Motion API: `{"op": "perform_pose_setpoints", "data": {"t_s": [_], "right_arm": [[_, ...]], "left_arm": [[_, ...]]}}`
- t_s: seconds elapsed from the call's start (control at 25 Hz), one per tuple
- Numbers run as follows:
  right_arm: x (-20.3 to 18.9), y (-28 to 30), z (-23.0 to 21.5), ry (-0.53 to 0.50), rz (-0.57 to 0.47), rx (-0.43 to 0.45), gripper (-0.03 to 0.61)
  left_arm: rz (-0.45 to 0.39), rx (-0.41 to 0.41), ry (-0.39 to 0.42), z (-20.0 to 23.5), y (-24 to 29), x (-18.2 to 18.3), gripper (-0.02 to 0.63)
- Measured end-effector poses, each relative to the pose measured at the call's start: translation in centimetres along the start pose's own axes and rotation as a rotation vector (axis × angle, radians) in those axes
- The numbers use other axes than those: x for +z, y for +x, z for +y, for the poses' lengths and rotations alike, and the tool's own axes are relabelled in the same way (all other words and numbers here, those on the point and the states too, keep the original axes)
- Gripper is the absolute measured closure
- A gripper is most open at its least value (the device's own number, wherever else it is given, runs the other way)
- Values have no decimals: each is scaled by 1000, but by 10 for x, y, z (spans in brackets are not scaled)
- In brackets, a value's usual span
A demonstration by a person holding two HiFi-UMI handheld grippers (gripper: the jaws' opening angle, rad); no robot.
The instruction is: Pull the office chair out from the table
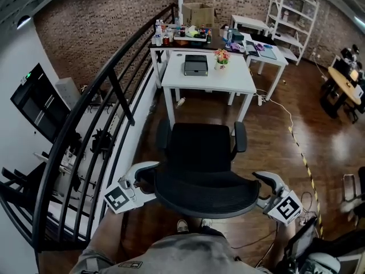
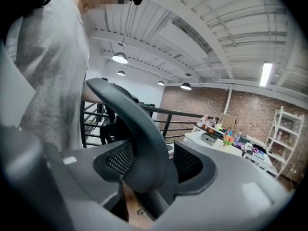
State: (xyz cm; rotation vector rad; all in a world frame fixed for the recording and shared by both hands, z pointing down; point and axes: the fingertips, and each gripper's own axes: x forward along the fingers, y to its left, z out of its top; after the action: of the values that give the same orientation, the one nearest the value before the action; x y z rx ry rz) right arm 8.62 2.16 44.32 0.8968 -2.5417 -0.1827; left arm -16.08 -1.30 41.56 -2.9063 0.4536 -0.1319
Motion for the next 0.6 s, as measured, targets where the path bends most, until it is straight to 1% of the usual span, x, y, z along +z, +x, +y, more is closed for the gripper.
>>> {"op": "perform_pose_setpoints", "data": {"t_s": [0.12, 0.24, 0.36, 0.52, 0.56, 0.6], "right_arm": [[-13, -12, 1, 40, 26, -44, 316], [-24, -20, 9, 63, 54, -50, 312], [-34, -27, 15, 75, 77, -38, 311], [-45, -35, 19, 77, 99, -8, 311], [-48, -38, 20, 80, 99, -2, 311], [-50, -41, 21, 81, 97, 5, 311]], "left_arm": [[13, 32, -39, 1, -13, -12, 281], [18, 52, -50, -4, -20, -20, 281], [9, 97, -77, -7, -23, -22, 281], [43, 146, -103, -17, -27, -28, 282], [53, 154, -110, -22, -28, -30, 298], [64, 162, -117, -28, -28, -32, 299]]}}
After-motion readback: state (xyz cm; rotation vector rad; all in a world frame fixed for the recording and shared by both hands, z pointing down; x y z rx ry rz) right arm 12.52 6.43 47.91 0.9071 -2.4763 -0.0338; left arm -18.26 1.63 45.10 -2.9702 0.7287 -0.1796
